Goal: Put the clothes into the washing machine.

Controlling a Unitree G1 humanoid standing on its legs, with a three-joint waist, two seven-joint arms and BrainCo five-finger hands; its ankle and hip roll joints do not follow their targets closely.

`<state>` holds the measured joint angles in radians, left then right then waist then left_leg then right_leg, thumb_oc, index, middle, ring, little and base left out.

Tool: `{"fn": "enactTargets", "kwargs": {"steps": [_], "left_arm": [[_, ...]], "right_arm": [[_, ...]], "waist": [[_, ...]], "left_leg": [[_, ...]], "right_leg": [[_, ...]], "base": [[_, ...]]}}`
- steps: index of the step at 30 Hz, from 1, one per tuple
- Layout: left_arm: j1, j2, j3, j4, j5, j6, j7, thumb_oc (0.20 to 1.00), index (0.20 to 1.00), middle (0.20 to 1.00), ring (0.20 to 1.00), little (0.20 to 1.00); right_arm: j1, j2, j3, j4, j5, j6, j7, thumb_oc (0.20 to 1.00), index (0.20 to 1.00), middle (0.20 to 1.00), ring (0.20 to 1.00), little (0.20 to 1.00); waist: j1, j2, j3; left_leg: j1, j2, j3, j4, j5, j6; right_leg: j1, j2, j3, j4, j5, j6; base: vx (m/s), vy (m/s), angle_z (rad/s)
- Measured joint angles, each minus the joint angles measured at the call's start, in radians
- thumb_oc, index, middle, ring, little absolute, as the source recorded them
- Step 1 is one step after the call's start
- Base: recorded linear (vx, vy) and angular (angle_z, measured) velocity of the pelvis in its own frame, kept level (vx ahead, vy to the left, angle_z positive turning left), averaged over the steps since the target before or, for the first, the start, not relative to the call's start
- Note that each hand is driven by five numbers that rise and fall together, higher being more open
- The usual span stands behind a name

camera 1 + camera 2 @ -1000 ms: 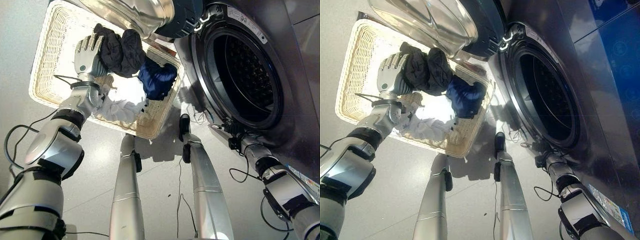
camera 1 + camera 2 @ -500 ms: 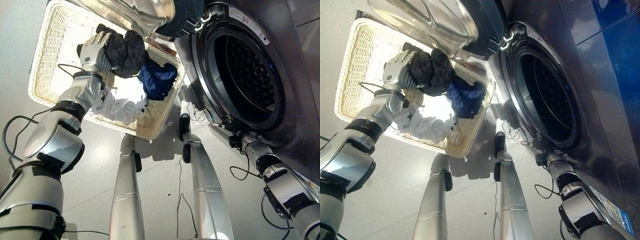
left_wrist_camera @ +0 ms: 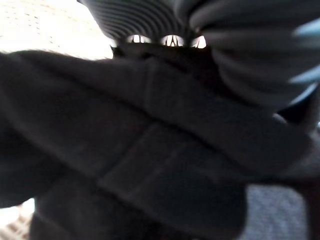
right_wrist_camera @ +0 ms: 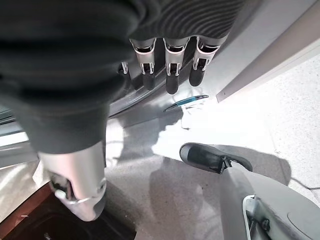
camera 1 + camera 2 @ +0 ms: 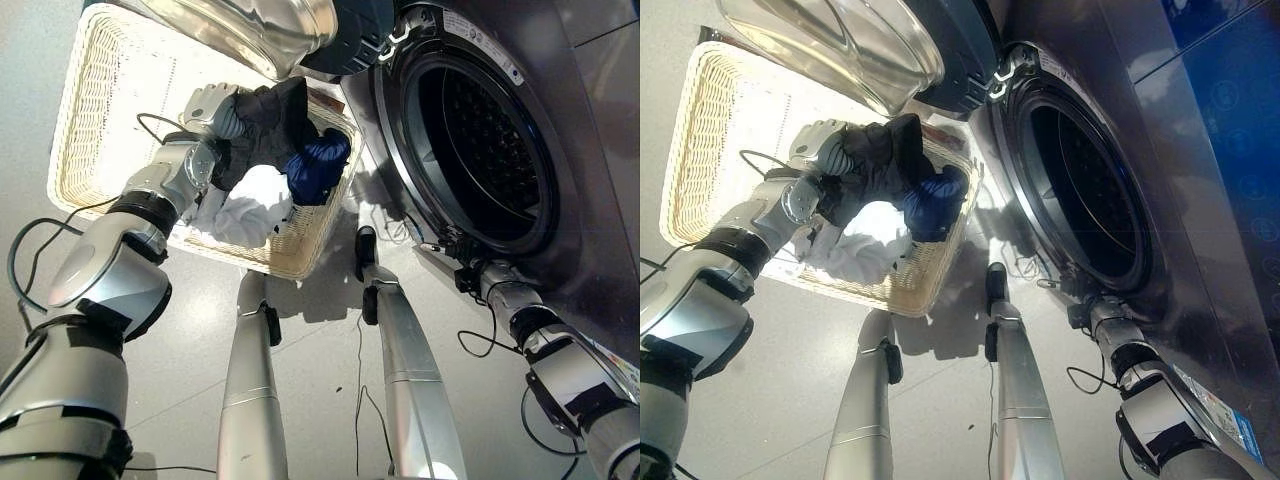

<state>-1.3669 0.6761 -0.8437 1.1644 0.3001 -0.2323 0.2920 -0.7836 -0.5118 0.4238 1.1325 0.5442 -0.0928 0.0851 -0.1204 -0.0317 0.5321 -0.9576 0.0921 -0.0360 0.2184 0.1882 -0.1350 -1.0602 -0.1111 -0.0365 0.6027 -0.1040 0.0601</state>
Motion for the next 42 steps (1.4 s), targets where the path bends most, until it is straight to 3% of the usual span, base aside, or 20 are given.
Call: {"fn": "enactTargets", "kwargs": {"steps": [5, 8, 13, 17, 22, 25, 29, 34, 38, 42], "left_arm": [[0.01, -0.001, 0.014, 0.003, -0.055, -0.006, 0.008, 0.2, 0.2, 0.2, 0.2, 0.2], [0.083, -0.003, 0.131, 0.0, -0.221, -0.051, 0.045, 0.2, 0.2, 0.2, 0.2, 0.2], [0.289, -0.025, 0.365, -0.126, -0.419, -0.157, 0.121, 0.2, 0.2, 0.2, 0.2, 0.2], [0.435, -0.076, 0.481, -0.242, -0.521, -0.263, 0.18, 0.2, 0.2, 0.2, 0.2, 0.2], [0.544, -0.112, 0.523, -0.403, -0.59, -0.405, 0.211, 0.2, 0.2, 0.2, 0.2, 0.2], [0.581, -0.148, 0.553, -0.494, -0.59, -0.457, 0.205, 0.2, 0.2, 0.2, 0.2, 0.2], [0.629, -0.232, 0.578, -0.653, -0.588, -0.498, 0.144, 0.2, 0.2, 0.2, 0.2, 0.2], [0.668, -0.246, 0.581, -0.822, -0.647, -0.5, -0.026, 0.2, 0.2, 0.2, 0.2, 0.2], [0.678, -0.256, 0.575, -0.9, -0.689, -0.489, -0.146, 0.2, 0.2, 0.2, 0.2, 0.2], [0.682, -0.275, 0.54, -0.965, -0.748, -0.424, -0.261, 0.2, 0.2, 0.2, 0.2, 0.2]], "right_arm": [[0.008, 0.0, 0.004, -0.026, 0.036, -0.018, -0.003, 1.0, 1.0, 1.0, 1.0, 1.0], [0.037, 0.002, 0.001, -0.1, 0.106, -0.068, -0.009, 1.0, 1.0, 1.0, 1.0, 1.0], [0.092, 0.007, -0.036, -0.325, 0.206, -0.146, -0.035, 1.0, 1.0, 1.0, 1.0, 1.0], [0.138, 0.037, -0.065, -0.494, 0.274, -0.176, -0.053, 1.0, 1.0, 1.0, 1.0, 1.0], [0.161, 0.079, -0.1, -0.644, 0.353, -0.18, -0.035, 1.0, 1.0, 1.0, 1.0, 1.0], [0.174, 0.093, -0.102, -0.721, 0.371, -0.179, -0.026, 1.0, 1.0, 1.0, 1.0, 1.0], [0.213, 0.115, -0.117, -0.876, 0.371, -0.158, 0.011, 1.0, 1.0, 1.0, 1.0, 1.0], [0.214, 0.126, -0.113, -0.973, 0.372, -0.102, 0.062, 1.0, 1.0, 1.0, 1.0, 1.0], [0.214, 0.139, -0.099, -1.006, 0.376, -0.068, 0.082, 1.0, 1.0, 1.0, 1.0, 1.0], [0.202, 0.147, -0.081, -1.026, 0.38, -0.028, 0.091, 1.0, 1.0, 1.0, 1.0, 1.0]], "waist": [[0.0, 0.0, 0.0], [0.001, 0.0, 0.0], [0.01, 0.0, 0.0], [0.031, 0.001, 0.0], [0.062, 0.001, 0.0], [0.072, 0.001, 0.0], [0.083, 0.001, 0.001], [0.086, 0.002, 0.001], [0.091, 0.003, 0.001], [0.114, 0.004, 0.002]], "left_leg": [[0.0, -0.001, 0.004, 0.0, 0.0, 0.0], [0.0, 0.0, 0.007, -0.001, 0.0, 0.0], [0.001, -0.001, 0.007, -0.003, 0.001, -0.002], [0.004, -0.001, 0.005, -0.021, 0.004, -0.005], [0.004, -0.002, 0.004, -0.038, 0.012, -0.008], [0.004, -0.004, 0.004, -0.04, 0.013, -0.007], [0.005, -0.005, 0.004, -0.039, 0.013, -0.007], [0.007, -0.007, 0.0, -0.037, 0.016, -0.009], [0.012, -0.008, -0.001, -0.039, 0.016, -0.009], [0.016, -0.012, -0.002, -0.039, 0.018, -0.01]], "right_leg": [[-0.005, 0.0, 0.005, 0.005, 0.0, 0.0], [-0.008, 0.001, 0.009, 0.005, 0.001, -0.001], [-0.01, 0.001, 0.009, 0.007, -0.001, -0.002], [-0.016, 0.0, 0.007, 0.008, -0.006, -0.003], [-0.024, -0.001, 0.006, 0.008, -0.007, -0.008], [-0.023, -0.003, 0.006, 0.009, -0.007, -0.009], [-0.022, -0.005, 0.005, 0.012, -0.009, -0.008], [-0.022, -0.007, 0.002, 0.023, -0.015, -0.006], [-0.022, -0.01, 0.001, 0.026, -0.018, -0.005], [-0.022, -0.014, -0.001, 0.036, -0.022, -0.007]], "base": [[0.0, 0.0, 0.0], [0.0, 0.0, 0.0], [0.0, 0.0, 0.0], [0.0, 0.0, 0.0], [0.0, 0.0, 0.0], [0.0, 0.0, 0.0], [0.0, 0.0, 0.0], [0.0, -0.013, 0.02], [0.0, 0.0, 0.0], [0.0, -0.004, 0.01]]}}
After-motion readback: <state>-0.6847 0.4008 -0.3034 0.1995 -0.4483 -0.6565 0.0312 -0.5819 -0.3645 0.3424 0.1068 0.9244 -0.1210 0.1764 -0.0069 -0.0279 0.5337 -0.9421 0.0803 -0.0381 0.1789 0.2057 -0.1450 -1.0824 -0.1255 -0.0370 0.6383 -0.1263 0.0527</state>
